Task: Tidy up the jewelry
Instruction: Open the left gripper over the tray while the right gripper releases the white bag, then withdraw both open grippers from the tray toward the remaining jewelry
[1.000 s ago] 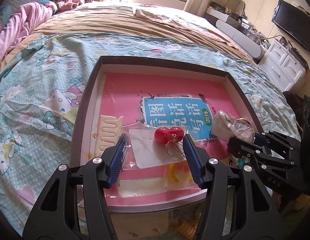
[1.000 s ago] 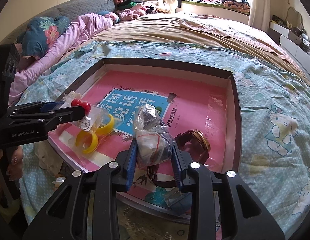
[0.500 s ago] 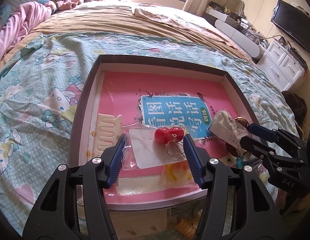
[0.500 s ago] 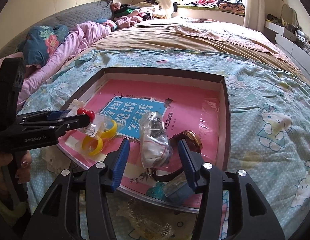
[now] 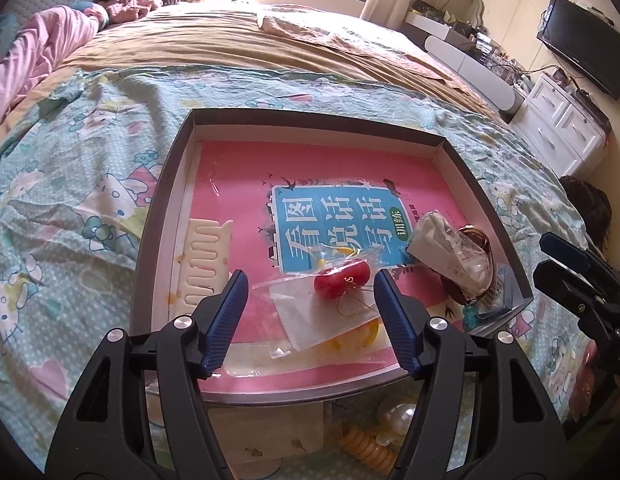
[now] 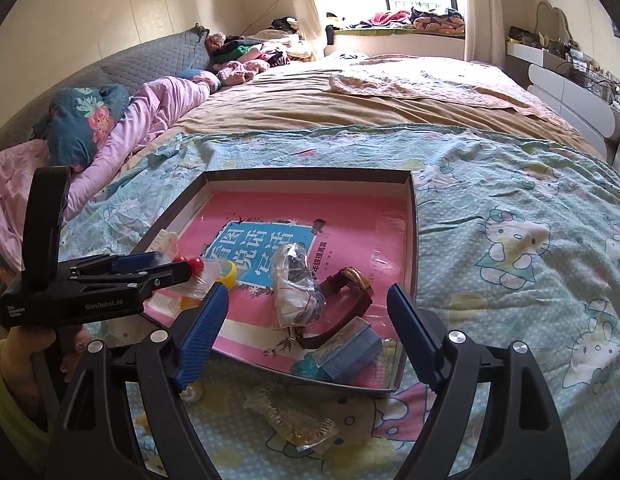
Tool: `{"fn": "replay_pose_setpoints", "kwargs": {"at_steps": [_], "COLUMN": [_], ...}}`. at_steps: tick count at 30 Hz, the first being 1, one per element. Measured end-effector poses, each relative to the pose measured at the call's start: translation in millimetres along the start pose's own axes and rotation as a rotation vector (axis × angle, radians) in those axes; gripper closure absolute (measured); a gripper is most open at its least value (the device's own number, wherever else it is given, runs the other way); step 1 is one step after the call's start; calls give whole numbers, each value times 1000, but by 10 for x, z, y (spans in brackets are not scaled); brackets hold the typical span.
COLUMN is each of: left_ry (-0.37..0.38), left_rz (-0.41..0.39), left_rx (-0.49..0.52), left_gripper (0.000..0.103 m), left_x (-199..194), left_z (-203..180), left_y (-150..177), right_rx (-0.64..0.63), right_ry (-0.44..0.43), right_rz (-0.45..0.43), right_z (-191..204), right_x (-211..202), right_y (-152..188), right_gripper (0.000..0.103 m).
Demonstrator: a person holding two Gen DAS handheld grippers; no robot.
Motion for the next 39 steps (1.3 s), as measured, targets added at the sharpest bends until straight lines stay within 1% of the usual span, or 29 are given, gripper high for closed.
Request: {"fn": "replay_pose_setpoints", "kwargs": {"at_steps": [2,4,5,8,10,11,14,15,16,17,18,33,39], "left_ry": [2,6,10,8,12,17,7,6,8,11,12,-22,-27], "left_rz": [-6,-13,-17,-30,-36,-40,-60,-65,-66,-68,-73,-177,-218], "left_rx": [-6,-25,-30,-26,-38,-42,-42,-48,-54,-60,-62,-102,-95], "left_gripper": [36,35,33,30,24,19,12,10,10,10,10,10,10], "left_x": [-43,-88,-106,-178,-223,-251,-335,-363,-386,-416,-438,-1035,-1301], "left_z": [12,38,45,41,44,46,46,54,64,72,75,161,97], "left_y": [-2,-6,-18,-37,-49,-53,-78,-79,-80,-79,-83,-116,-99], "right_rx": [10,25,28,25,26,25,16,16,19,23,21,10,-2], "right_ry": [6,5,2,4,3,1,1,1,1,0,-1,-4,-12], "right_rz": [-7,-7,-9,-19,-24,-24,-37,-39,-45,-56,-66,-142,-173], "right_z": [-19,-32,-37,-19,-3,8,49,57,66,74,83,189,250], "right_x": [-35,-58,-74,-117,-149,-161,-212,-224,-248,-281,-316,-744,-960], "right_y": [-7,-19,-21,-42,-51,-56,-82,-93,-105,-115,-122,-198,-192], "right_gripper": [23,23,23,23,23,23,22,20,17,12,12,12,12]}}
Point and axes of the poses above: each gripper's, at about its wrist camera, not at the fingertips, and x roughly the way its jaws point, z to its left, y to its underside, the point moved 3 cm from there along x, roughly the way its jaws point, and after that the axes turned 7 degrees about x, right-handed, at the moved point
